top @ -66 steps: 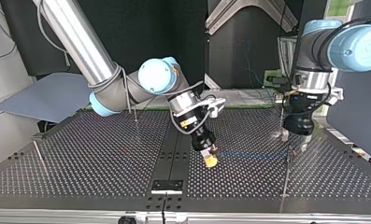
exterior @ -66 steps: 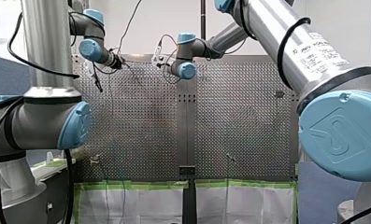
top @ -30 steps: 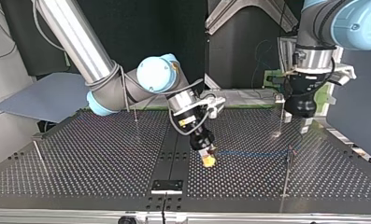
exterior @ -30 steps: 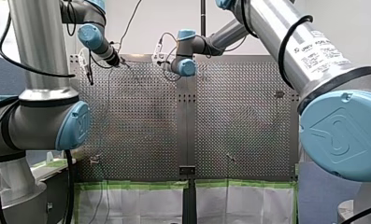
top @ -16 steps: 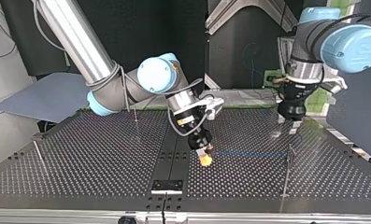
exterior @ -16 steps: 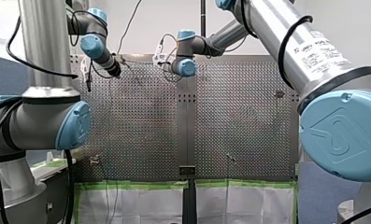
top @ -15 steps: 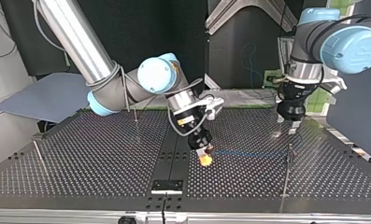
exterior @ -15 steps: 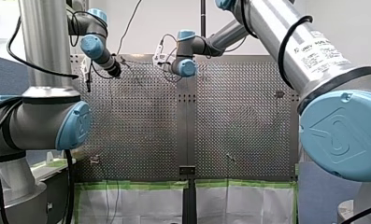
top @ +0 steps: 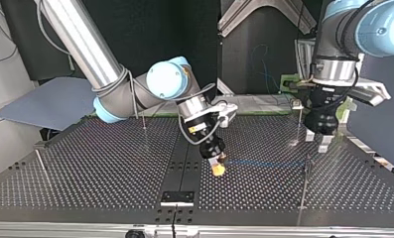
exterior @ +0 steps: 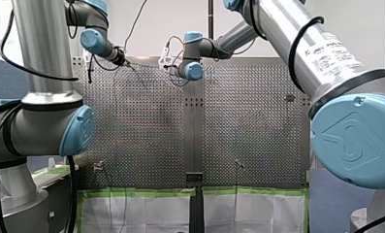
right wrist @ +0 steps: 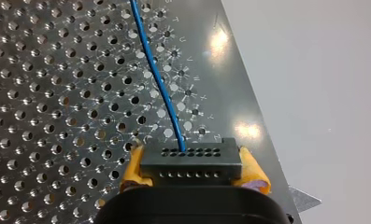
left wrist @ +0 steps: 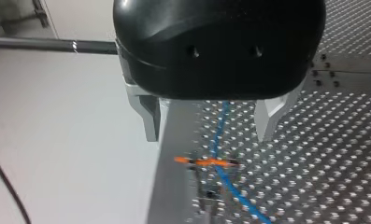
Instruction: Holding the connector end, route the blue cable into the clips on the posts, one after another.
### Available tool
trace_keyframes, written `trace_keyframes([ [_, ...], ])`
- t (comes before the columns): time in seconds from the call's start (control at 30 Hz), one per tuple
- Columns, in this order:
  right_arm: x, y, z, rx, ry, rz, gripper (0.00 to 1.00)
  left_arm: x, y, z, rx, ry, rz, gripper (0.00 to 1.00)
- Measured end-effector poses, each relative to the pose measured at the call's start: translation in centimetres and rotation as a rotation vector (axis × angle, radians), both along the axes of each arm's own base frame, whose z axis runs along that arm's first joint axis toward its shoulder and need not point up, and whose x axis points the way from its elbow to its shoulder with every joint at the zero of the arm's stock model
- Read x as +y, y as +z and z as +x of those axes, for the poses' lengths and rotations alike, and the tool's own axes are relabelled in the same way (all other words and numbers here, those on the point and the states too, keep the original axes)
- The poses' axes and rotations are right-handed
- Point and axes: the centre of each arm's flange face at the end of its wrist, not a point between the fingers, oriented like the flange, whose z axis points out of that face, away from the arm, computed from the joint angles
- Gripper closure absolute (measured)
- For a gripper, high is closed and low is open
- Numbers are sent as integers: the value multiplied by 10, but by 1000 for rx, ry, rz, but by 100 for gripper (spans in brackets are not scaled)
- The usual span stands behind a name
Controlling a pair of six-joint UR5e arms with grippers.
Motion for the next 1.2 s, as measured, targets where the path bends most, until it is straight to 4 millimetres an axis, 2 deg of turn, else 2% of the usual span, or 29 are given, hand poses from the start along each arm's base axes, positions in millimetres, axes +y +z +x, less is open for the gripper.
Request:
trace_keyframes([
  [0.23,-1,-3,1,3,0,2,100,0,4,6,-43,-9,-4,0],
  [0.43,-2,-6,1,5,0,5,100,-1,-3,9,-19,-12,-21,0],
  [0.67,-2,-6,1,5,-1,5,100,-1,-10,8,23,6,-27,0],
  [1.2,-2,-8,2,7,2,6,100,-2,-11,7,27,21,-24,0],
])
